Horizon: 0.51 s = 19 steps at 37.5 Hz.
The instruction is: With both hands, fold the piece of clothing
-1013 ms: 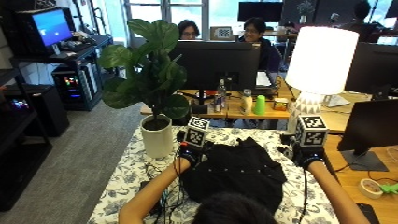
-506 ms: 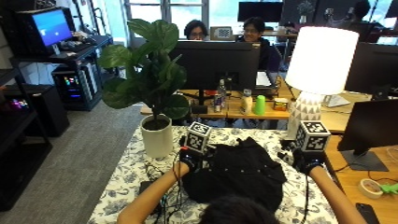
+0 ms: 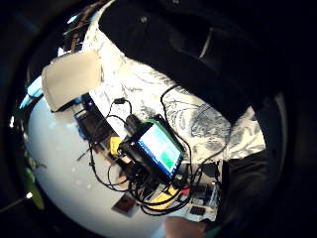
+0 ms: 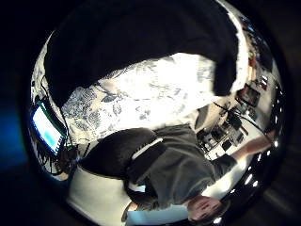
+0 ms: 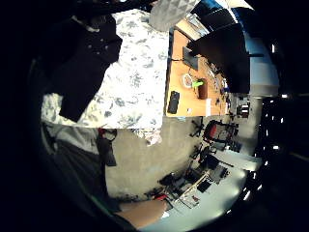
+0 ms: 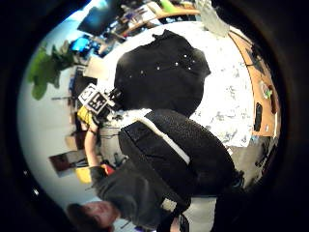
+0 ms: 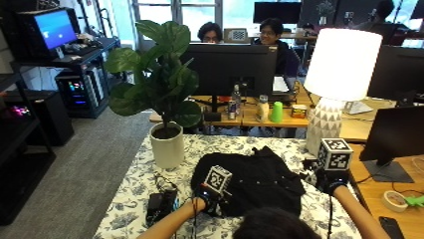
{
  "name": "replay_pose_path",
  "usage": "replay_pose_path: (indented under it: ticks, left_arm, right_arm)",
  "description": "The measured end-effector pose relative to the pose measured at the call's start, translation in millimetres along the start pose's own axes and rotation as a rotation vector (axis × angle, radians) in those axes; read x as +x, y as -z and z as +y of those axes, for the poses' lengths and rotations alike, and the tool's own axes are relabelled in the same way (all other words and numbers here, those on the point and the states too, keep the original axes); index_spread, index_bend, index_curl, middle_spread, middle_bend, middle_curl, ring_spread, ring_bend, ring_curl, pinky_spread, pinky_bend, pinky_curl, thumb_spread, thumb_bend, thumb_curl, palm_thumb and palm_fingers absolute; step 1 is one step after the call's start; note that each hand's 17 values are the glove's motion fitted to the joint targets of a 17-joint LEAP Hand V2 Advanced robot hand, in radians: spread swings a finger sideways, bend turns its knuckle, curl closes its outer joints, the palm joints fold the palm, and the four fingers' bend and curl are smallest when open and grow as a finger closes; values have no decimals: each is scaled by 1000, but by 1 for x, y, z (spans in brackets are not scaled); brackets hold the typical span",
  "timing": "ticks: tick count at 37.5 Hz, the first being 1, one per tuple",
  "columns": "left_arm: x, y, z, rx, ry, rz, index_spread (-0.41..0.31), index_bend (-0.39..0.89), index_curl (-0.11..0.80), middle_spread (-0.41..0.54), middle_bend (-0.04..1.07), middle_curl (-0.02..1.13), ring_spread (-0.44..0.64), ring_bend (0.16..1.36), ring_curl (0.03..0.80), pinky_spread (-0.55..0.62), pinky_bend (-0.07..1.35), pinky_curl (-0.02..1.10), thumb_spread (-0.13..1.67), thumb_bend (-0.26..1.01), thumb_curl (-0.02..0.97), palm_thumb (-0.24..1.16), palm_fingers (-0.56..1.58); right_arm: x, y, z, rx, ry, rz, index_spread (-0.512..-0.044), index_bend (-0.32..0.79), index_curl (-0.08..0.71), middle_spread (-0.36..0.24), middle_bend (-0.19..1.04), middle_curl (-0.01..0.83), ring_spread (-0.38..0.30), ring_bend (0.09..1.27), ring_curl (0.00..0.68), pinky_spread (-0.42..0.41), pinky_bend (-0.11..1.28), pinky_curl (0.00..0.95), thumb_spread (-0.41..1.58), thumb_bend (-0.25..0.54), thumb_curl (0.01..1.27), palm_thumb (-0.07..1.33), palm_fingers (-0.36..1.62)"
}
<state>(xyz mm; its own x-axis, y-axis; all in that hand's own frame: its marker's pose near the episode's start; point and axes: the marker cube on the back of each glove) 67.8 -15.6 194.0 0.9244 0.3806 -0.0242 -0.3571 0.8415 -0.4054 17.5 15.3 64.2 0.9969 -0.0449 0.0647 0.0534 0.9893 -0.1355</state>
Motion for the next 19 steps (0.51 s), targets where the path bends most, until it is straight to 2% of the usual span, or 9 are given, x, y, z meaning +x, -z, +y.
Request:
replay_pose_path:
  ticks: [3, 7, 11, 13, 16, 17, 18, 19]
  left_arm:
    - [2, -11, 6, -120, 40, -4, -22, 22, 96, 333, 144, 135, 426, 733, 276, 388, 948, 396, 831, -28, 215, 38, -126]
    - [10, -13, 62, -366, 161, 7, -7, 10, 68, 365, 151, 138, 460, 752, 279, 396, 985, 402, 817, -29, 230, 42, -164]
    - [6, -18, 70, -425, 302, 8, 3, 8, 45, 390, 152, 139, 481, 787, 288, 398, 1000, 400, 812, -22, 246, 62, -167]
    - [6, -20, 69, -441, 281, 24, 12, 5, 34, 396, 149, 139, 472, 820, 297, 378, 1009, 401, 823, -9, 255, 95, -136]
    - [7, -20, 63, -399, 173, 35, 8, 40, 33, 378, 175, 152, 421, 875, 313, 304, 998, 397, 860, 14, 269, 174, -20]
    - [6, -20, 60, -368, 153, 27, -1, 121, 58, 351, 194, 164, 396, 867, 312, 270, 960, 385, 874, 20, 272, 200, 55]
    - [5, -19, 57, -330, 146, 12, -2, 115, 61, 344, 191, 165, 381, 868, 310, 257, 957, 383, 883, 20, 275, 214, 61]
    - [4, -18, 53, -281, 146, -5, -18, 179, 86, 323, 189, 170, 367, 852, 305, 238, 931, 373, 904, 29, 277, 239, 111]
  right_arm:
    - [4, -11, -9, 2, -2, -7, -285, 119, 215, -1, 185, 309, 67, 465, 302, 210, 525, 324, 1127, -19, 164, 194, 420]
    - [7, -22, -12, -6, 6, -11, -286, 124, 219, -1, 180, 314, 69, 466, 308, 218, 532, 331, 1126, -20, 170, 192, 412]
    - [5, -30, -10, -17, 20, -17, -286, 122, 223, -1, 183, 320, 71, 469, 314, 221, 536, 336, 1127, -20, 176, 190, 406]
    - [4, -30, -6, -25, 22, -17, -288, 115, 222, -1, 187, 324, 71, 468, 316, 222, 542, 339, 1127, -20, 178, 189, 398]
    - [-1, -28, 3, -43, 28, -17, -288, 102, 218, -1, 186, 329, 72, 476, 322, 224, 552, 345, 1131, -19, 182, 190, 385]
    - [-2, -29, 3, -46, 28, -18, -288, 97, 215, -1, 189, 331, 72, 480, 324, 224, 556, 347, 1132, -19, 183, 189, 381]
    - [-1, -31, 0, -45, 26, -18, -287, 104, 216, -1, 189, 333, 72, 480, 325, 224, 556, 347, 1133, -19, 184, 189, 381]
    - [1, -36, -4, -44, 23, -17, -288, 100, 214, -1, 191, 335, 72, 484, 327, 223, 555, 347, 1133, -19, 185, 189, 377]
